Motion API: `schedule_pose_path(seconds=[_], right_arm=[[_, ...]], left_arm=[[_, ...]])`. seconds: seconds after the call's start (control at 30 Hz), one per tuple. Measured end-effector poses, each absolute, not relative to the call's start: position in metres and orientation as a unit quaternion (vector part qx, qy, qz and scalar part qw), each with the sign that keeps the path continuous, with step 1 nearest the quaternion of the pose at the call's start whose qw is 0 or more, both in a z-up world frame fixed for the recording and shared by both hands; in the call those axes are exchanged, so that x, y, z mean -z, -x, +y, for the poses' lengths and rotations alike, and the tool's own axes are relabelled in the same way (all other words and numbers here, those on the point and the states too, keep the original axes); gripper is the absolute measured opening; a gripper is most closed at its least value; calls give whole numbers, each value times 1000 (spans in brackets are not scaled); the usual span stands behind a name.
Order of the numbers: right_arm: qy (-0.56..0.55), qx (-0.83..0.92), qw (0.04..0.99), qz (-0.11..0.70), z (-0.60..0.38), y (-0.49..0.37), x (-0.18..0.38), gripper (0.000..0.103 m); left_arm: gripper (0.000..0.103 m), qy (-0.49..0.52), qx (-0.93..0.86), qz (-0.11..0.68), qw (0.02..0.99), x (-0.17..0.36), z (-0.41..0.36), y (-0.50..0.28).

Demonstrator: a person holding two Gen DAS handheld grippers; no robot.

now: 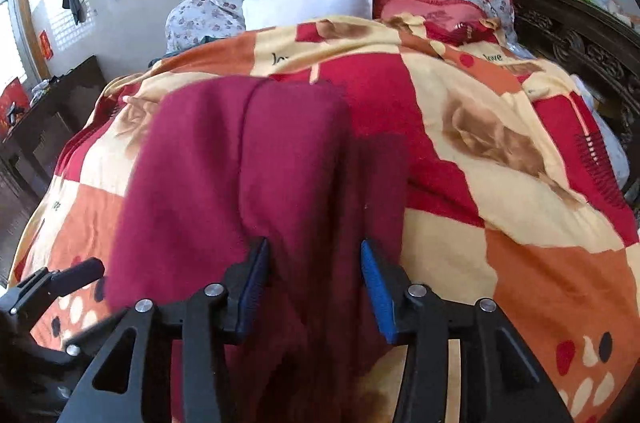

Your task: Fold small clothes

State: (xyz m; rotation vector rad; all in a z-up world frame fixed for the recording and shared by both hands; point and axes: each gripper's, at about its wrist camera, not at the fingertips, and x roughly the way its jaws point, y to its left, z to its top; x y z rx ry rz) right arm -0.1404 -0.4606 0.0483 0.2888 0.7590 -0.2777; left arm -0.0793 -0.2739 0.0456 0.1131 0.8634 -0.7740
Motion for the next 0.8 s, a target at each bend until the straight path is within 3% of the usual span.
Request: schedule_pose_path(seconds=[0.33, 0.4, 0.47, 0.5, 0.8], right_arm=[[-166, 104, 915, 352, -469, 149, -45, 59], [-174, 103, 917, 344, -469, 155, -48, 68], [-171, 118, 918, 337, -469, 162, -50, 88], [-169, 125, 918, 335, -469, 164, -49, 92], [-249, 90, 906, 331, -493, 160, -30, 93]], left_arm=[[92, -8, 374, 422, 826, -43, -268, 59], [92, 8, 376, 412, 830, -47, -260, 56], [93, 29, 374, 413, 830, -47, -253, 49], [93, 38, 371, 418, 828, -46, -251, 44], [101, 83, 387, 461, 794, -18, -255, 24]])
